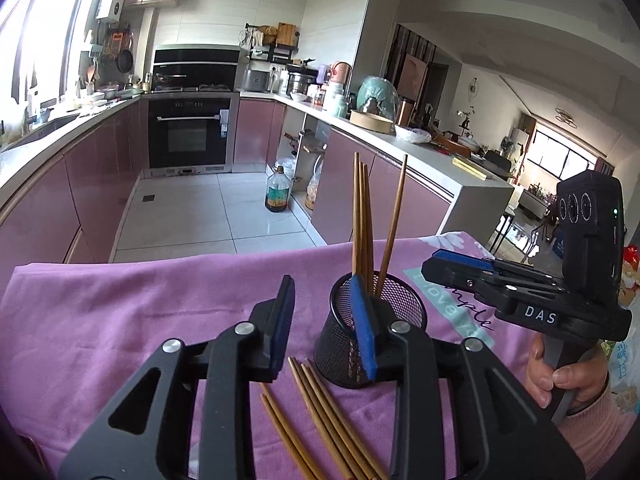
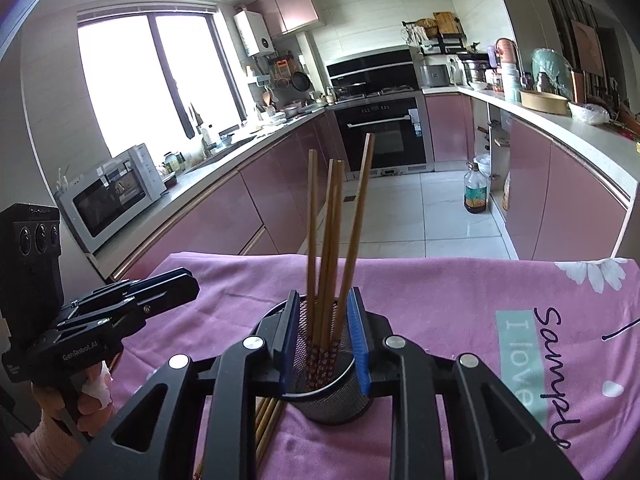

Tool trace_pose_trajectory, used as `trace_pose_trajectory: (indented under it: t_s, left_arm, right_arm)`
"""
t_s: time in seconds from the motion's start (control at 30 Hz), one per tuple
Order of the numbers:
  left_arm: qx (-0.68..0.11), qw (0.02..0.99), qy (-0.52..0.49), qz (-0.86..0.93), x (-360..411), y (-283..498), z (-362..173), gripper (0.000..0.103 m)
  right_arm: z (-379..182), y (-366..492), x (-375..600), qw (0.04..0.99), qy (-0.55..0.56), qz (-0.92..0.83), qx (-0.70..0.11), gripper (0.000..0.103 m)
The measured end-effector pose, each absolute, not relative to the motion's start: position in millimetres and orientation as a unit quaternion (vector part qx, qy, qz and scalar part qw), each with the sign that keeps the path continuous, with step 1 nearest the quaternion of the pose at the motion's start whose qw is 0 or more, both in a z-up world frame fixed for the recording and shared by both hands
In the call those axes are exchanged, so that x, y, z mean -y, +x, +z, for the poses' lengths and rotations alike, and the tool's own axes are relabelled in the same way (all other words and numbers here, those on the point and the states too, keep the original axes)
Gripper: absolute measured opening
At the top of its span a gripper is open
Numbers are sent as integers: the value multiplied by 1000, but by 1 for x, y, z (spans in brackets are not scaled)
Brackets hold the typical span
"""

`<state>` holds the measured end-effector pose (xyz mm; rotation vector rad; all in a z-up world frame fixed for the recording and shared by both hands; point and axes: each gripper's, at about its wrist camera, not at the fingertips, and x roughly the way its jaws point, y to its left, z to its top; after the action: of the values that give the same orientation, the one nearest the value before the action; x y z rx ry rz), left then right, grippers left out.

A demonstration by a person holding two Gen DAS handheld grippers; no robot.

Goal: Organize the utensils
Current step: 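Move both open grippers back to the remaining chopsticks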

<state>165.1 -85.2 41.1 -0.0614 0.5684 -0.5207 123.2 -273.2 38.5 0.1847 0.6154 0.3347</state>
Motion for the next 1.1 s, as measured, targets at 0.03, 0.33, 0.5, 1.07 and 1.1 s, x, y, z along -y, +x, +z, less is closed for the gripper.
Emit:
trace_pose_trajectory:
  t_s: [0.03, 0.33, 0.5, 1.07, 1.1]
  left_arm:
    - [-274, 928, -29, -252, 84, 160, 41, 30]
    - [-276, 932, -14, -237, 66, 122, 24, 44]
    - [-315, 923, -11, -221, 53, 112, -8, 44]
    - [-417, 881, 17, -225, 58, 97, -89, 44]
    - [-419, 880, 19, -225, 58, 97, -91, 44]
  right_arm:
    - [40, 118, 272, 936, 89, 168, -297, 25]
    - [33, 81, 253, 931, 69, 205, -295, 33]
    - [5, 69, 235, 916, 52, 221, -331, 37]
    - [-60, 64, 201, 878, 39, 222, -422, 37]
    - [-61, 63, 199, 877, 39, 223, -423, 37]
